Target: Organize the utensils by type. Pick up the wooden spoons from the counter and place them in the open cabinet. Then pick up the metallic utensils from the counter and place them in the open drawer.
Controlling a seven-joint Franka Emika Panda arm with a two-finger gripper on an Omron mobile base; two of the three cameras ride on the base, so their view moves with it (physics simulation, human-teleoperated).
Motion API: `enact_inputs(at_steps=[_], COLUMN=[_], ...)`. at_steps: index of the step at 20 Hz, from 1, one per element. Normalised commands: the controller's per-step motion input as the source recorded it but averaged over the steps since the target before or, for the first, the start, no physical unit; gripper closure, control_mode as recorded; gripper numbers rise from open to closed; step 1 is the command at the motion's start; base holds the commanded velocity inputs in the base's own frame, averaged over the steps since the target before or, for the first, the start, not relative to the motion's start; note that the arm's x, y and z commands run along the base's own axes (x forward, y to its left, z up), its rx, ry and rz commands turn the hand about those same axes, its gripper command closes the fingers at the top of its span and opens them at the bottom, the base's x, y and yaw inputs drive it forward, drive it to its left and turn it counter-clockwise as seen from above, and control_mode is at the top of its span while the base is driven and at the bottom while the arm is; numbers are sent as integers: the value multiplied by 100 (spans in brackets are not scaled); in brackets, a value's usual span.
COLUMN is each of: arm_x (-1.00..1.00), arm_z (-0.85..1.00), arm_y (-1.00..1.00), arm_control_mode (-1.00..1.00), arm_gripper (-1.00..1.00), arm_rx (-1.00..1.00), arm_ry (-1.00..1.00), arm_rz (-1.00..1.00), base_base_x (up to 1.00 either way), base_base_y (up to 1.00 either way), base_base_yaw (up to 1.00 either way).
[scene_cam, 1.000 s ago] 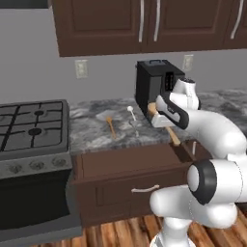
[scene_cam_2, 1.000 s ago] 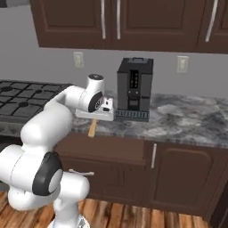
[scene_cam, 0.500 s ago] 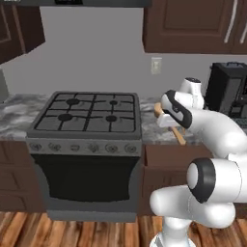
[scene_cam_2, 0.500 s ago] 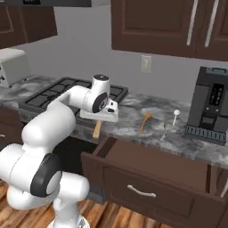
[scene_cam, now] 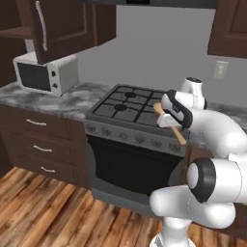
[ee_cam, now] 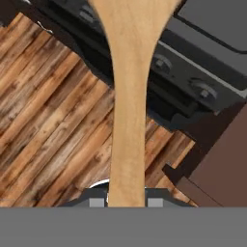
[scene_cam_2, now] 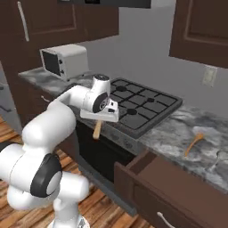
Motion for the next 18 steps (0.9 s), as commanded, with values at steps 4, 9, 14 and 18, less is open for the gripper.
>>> enact_inputs(at_steps=[4,9,14,18], arm_x=[0,0,0,0], arm_z=[0,0,0,0], arm_y=[0,0,0,0], arm_control_mode=[100,100,100,100], arm_gripper=[100,100,100,100], arm_rx=[0,0,0,0], arm_ry=[0,0,0,0], arm_rz=[0,0,0,0], base_base_x=[0,0,7,21], base_base_y=[45,69,100,100], base_base_yaw=[48,34,3,0])
